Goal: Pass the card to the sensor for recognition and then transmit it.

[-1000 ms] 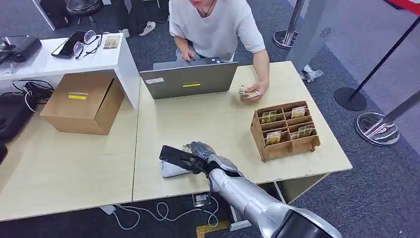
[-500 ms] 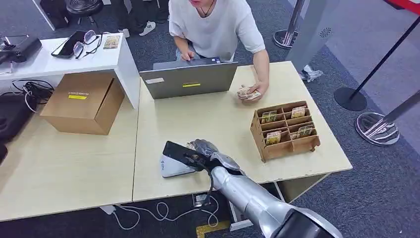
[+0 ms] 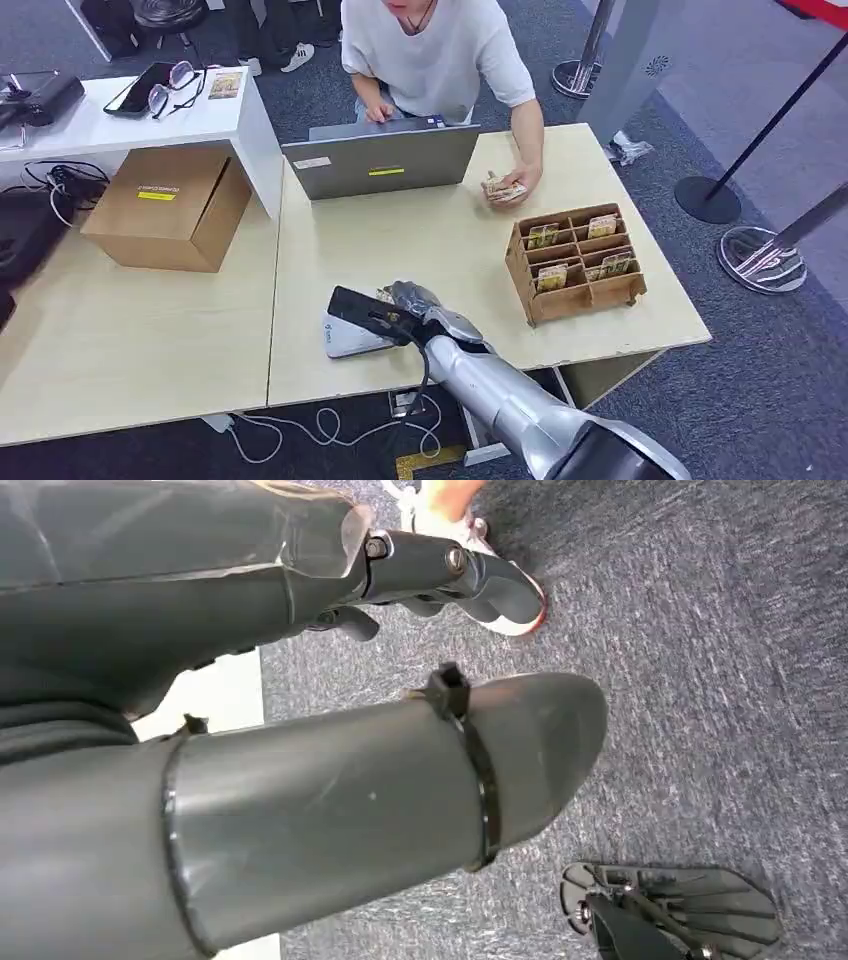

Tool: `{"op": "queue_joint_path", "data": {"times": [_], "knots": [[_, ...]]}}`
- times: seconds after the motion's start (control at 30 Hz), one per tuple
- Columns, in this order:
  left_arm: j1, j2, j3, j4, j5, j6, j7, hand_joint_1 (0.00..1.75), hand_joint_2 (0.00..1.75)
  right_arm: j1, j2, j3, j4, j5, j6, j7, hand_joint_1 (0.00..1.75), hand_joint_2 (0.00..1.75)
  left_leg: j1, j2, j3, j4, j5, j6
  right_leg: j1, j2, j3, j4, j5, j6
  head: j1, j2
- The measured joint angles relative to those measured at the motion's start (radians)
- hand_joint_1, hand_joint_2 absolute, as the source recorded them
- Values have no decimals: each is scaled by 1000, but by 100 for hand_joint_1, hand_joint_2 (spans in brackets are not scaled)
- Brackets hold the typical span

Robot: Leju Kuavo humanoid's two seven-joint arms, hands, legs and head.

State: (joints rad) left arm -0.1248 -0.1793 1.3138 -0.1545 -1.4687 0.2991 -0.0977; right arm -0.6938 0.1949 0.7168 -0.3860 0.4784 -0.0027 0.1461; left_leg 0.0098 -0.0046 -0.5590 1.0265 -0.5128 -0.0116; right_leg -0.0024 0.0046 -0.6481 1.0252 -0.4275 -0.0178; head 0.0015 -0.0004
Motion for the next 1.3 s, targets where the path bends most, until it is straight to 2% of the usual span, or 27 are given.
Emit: {"op": "queue_joint_path", "data": {"times": [0.1, 0.4, 0.73, 0.83, 1.1, 1.3], "knots": [[1, 0, 0, 0, 0, 1, -9, 0, 0, 0, 0, 0, 1, 10, 0, -4, 175, 175, 0, 0, 0, 0, 0, 0, 0, 0, 0, 0, 0, 0, 0, 0], [2, 0, 0, 0, 5, 2, -21, 0, 0, 1, 2, 1, -18, 63, -3, -87, 175, 175, 0, 0, 0, 0, 0, 0, 0, 0, 0, 0, 0, 0, 0, 0], [4, 0, 0, 0, 6, 3, -22, 0, 0, 2, 3, 1, -39, 66, -3, -96, 175, 175, 0, 0, 0, 0, 0, 0, 0, 0, 0, 0, 0, 0, 0, 0], [5, 0, 0, 0, 9, 3, -31, 0, 0, 4, 3, 1, -52, 66, -3, -117, 175, 175, 0, 0, 0, 0, 0, 0, 0, 0, 0, 0, 0, 0, 0, 0], [23, 2, 0, 0, 13, 2, -76, 0, 0, 23, -10, 1, -160, 57, 8, -162, 175, 175, 0, 0, 0, 0, 0, 0, 0, 0, 0, 0, 0, 0, 0, 0], [42, 14, 0, 0, 17, -16, -121, 0, 0, 43, -57, -18, -374, 6, -18, -220, 175, 175, 0, 0, 0, 0, 0, 0, 0, 1, 0, 0, 0, 0, 0, 0]]}}
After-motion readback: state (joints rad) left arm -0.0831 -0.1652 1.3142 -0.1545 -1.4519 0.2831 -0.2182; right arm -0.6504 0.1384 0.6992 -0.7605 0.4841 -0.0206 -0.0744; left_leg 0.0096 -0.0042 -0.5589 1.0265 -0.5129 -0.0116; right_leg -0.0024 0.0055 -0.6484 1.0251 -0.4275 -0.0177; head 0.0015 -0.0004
